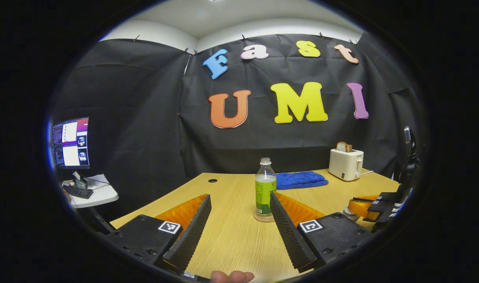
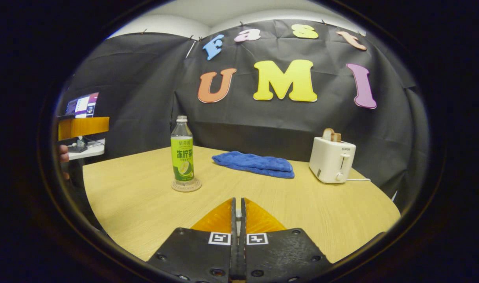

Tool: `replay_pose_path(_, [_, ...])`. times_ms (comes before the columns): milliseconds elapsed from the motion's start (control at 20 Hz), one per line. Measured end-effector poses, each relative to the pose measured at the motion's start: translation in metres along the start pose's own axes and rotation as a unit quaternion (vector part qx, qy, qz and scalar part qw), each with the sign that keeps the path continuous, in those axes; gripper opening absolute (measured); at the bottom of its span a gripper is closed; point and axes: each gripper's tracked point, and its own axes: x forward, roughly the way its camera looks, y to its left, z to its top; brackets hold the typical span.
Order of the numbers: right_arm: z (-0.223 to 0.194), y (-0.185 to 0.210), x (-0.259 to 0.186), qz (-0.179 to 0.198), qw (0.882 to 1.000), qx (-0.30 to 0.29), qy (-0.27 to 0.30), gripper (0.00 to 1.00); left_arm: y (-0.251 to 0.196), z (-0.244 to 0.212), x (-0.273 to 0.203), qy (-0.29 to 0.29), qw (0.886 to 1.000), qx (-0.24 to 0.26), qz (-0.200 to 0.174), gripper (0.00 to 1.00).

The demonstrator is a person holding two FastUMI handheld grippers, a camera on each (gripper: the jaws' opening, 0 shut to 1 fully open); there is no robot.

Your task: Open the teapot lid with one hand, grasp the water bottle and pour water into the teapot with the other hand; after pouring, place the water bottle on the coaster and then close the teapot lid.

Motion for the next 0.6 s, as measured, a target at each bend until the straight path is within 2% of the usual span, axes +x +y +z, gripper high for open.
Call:
replay_pose_path(250, [-0.007,0.000,0.001,-0.001,1.000,0.009,0.004,0.00,-0.001,-0.003,0.002,0.002,1.000,0.001,-0.001,0.94])
replay_pose_path(300, [-0.006,0.002,0.001,0.001,1.000,0.007,0.004,0.04,-0.001,-0.003,0.003,0.002,1.000,0.000,0.000,0.94])
replay_pose_path(400, [-0.001,0.007,-0.003,0.009,1.000,0.009,-0.004,0.17,-0.002,0.000,0.003,0.001,1.000,-0.001,0.001,0.94])
replay_pose_path(450, [0.004,0.006,-0.006,0.007,1.000,0.008,-0.012,0.37,-0.003,0.001,0.004,-0.002,1.000,0.000,0.001,0.94])
replay_pose_path(500, [0.012,0.007,-0.009,0.005,1.000,0.011,-0.025,0.43,-0.004,0.002,0.005,-0.003,1.000,0.000,0.001,0.94])
replay_pose_path(600, [0.030,0.002,-0.016,-0.011,0.998,0.029,-0.049,0.68,-0.009,0.006,0.007,-0.008,1.000,0.000,-0.002,0.94])
